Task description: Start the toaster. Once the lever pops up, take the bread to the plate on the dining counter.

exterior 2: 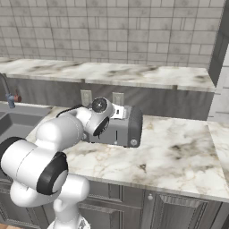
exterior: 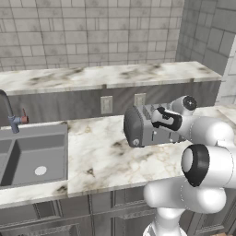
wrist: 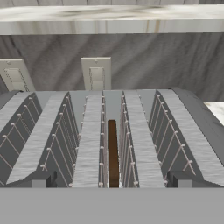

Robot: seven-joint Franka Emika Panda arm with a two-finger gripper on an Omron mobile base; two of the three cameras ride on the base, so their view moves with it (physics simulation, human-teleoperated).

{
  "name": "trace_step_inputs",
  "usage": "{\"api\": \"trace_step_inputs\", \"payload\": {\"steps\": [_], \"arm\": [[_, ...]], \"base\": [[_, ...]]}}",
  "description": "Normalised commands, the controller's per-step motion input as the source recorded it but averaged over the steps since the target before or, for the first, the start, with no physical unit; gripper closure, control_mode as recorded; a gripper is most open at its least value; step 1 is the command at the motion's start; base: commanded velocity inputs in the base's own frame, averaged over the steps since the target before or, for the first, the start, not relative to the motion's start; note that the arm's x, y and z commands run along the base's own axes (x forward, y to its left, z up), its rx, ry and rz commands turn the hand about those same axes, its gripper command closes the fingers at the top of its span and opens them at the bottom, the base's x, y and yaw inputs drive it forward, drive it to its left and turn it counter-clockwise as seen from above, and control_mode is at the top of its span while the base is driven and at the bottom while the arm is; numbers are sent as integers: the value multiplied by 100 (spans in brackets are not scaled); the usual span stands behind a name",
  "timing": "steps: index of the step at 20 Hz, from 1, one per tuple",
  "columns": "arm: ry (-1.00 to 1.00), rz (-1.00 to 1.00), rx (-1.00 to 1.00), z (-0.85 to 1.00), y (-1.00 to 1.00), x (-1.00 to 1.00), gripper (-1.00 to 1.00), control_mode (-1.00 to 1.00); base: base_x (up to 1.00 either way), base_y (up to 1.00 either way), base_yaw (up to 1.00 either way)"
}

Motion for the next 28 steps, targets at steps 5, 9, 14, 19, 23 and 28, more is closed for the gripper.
{"api": "trace_step_inputs", "payload": {"steps": [5,9,14,19,23,28], "arm": [[0,0,0,0,0,0,-100,-100],[0,0,0,0,0,0,-100,-100],[0,0,0,0,0,0,-100,-100],[0,0,0,0,0,0,-100,-100],[0,0,0,0,0,0,-100,-100],[0,0,0,0,0,0,-100,-100]], "base": [[0,0,0],[0,0,0],[0,0,0],[0,0,0],[0,0,0],[0,0,0]]}}
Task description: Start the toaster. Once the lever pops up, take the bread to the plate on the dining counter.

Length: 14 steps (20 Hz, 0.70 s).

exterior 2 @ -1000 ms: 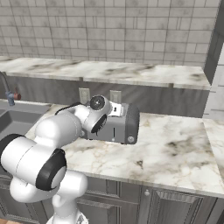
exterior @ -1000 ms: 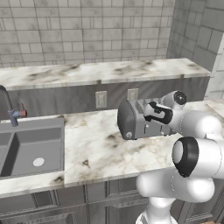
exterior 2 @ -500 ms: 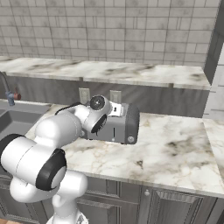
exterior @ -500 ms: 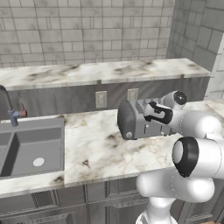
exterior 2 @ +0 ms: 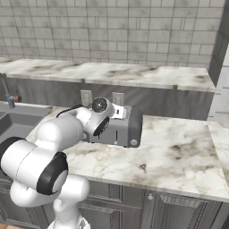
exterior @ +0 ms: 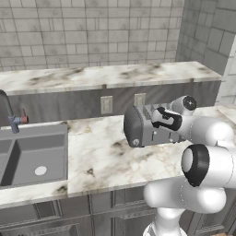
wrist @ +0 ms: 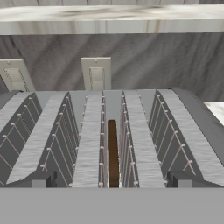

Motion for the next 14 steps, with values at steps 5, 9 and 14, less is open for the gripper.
{"api": "trace_step_inputs", "payload": {"steps": [5,9,14], "arm": [[0,0,0,0,0,0,-100,-100],[0,0,0,0,0,0,-100,-100],[0,0,0,0,0,0,-100,-100]], "base": [[0,0,0],[0,0,0],[0,0,0]]}}
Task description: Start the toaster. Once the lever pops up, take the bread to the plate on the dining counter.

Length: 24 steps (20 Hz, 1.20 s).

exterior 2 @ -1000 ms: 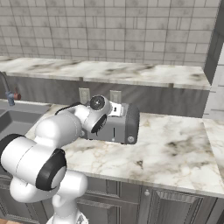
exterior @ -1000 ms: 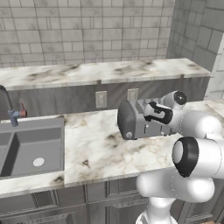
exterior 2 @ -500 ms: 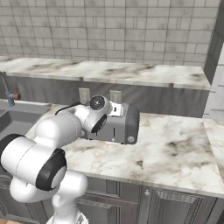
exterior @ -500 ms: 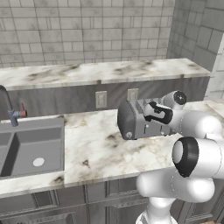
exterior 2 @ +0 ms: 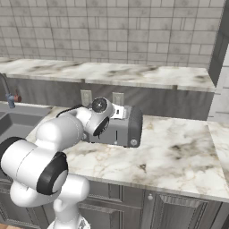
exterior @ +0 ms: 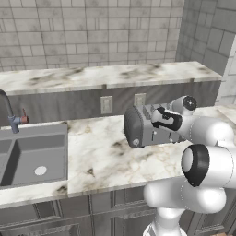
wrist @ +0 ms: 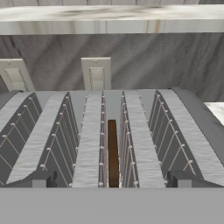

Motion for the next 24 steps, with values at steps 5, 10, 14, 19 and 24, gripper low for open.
{"api": "trace_step_inputs", "payload": {"steps": [5,10,14,19,24], "arm": [[0,0,0,0,0,0,-100,-100],[0,0,0,0,0,0,-100,-100],[0,0,0,0,0,0,-100,-100],[0,0,0,0,0,0,-100,-100],[0,0,0,0,0,0,-100,-100]], "base": [[0,0,0],[0,0,0],[0,0,0],[0,0,0],[0,0,0]]}}
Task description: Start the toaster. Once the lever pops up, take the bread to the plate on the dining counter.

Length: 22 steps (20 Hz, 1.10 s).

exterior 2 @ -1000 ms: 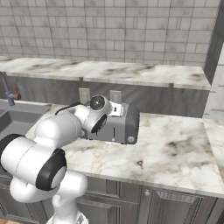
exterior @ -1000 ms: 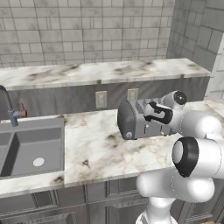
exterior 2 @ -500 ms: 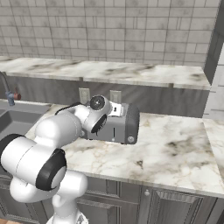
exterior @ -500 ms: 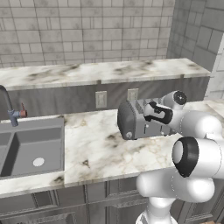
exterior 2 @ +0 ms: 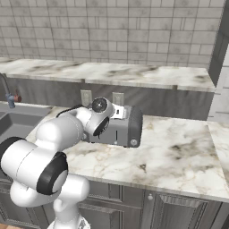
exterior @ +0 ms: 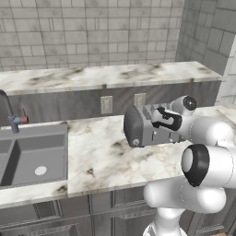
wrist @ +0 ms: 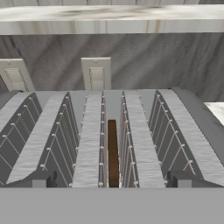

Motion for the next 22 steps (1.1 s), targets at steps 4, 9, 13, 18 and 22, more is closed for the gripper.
{"api": "trace_step_inputs", "payload": {"steps": [4,9,13,18,22], "arm": [[0,0,0,0,0,0,-100,-100],[0,0,0,0,0,0,-100,-100],[0,0,0,0,0,0,-100,-100],[0,0,0,0,0,0,-100,-100],[0,0,0,0,0,0,-100,-100]], "base": [[0,0,0],[0,0,0],[0,0,0],[0,0,0],[0,0,0]]}}
